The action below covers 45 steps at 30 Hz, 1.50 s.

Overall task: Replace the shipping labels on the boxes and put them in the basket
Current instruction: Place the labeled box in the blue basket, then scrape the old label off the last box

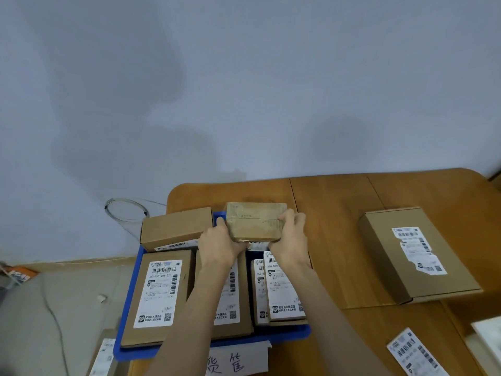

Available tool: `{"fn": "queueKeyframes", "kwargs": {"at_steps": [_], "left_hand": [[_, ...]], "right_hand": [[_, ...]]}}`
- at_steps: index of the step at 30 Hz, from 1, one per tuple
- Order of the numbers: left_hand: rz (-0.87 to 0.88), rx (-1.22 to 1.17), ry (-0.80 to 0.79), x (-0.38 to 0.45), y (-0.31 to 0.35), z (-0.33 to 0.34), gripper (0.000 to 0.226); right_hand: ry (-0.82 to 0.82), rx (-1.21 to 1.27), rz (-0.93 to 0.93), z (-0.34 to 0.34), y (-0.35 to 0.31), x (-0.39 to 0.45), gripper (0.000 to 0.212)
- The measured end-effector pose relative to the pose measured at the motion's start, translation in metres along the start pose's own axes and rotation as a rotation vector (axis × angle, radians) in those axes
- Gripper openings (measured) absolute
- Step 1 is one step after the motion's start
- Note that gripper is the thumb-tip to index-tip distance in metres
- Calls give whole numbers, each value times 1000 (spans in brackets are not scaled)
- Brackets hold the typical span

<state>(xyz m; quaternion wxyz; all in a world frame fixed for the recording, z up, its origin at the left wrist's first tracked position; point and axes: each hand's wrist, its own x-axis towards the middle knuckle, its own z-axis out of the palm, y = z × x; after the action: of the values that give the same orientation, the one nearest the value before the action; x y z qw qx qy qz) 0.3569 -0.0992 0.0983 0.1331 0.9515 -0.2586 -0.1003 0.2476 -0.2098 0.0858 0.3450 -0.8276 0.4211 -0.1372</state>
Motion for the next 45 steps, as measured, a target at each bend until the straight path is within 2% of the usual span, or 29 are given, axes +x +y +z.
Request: {"fn": "queueKeyframes", "kwargs": {"at_steps": [2,5,9,13,17,18,20,22,24,27,29,32,34,37,40,43,45], "left_hand": [[-17,-17,-23,0,0,6,51],[-71,-66,-88,3,2,14,55],[-140,101,-133,11,10,17,68],[-185,134,-224,21,15,12,71],[-191,170,-294,17,24,-3,71],[-164,178,-275,15,31,-8,71],[-28,128,-123,12,53,-19,66],[170,-112,77,10,84,-30,57],[265,-418,126,4,123,-37,49],[239,-690,-59,-16,188,-19,52],[203,-729,-254,-35,224,11,65],[103,-681,-521,-64,261,64,91],[14,-635,-663,-78,278,98,103],[-103,-579,-821,-95,296,146,110],[-212,-600,-839,-104,308,183,110],[-158,-583,-707,-110,311,204,98],[-117,-591,-624,-118,309,209,100]], "right_hand": [[-37,18,17,3,2,-1,55],[-120,-6,57,4,3,3,54],[-161,-101,83,8,3,10,54],[-158,-195,47,11,3,13,51],[-181,-44,99,4,3,15,43],[-175,39,113,-1,4,14,43],[-83,153,110,-22,12,14,42],[78,195,115,-55,25,21,44],[227,246,185,-96,49,29,47],[351,317,390,-157,100,37,61],[369,191,536,-190,141,34,74],[242,-95,750,-223,206,20,91],[116,-158,867,-233,242,13,100],[-58,-220,914,-236,282,7,109],[-150,-236,877,-234,307,3,107],[-104,-155,818,-230,321,0,106],[-52,-105,785,-226,323,-5,107]]}}
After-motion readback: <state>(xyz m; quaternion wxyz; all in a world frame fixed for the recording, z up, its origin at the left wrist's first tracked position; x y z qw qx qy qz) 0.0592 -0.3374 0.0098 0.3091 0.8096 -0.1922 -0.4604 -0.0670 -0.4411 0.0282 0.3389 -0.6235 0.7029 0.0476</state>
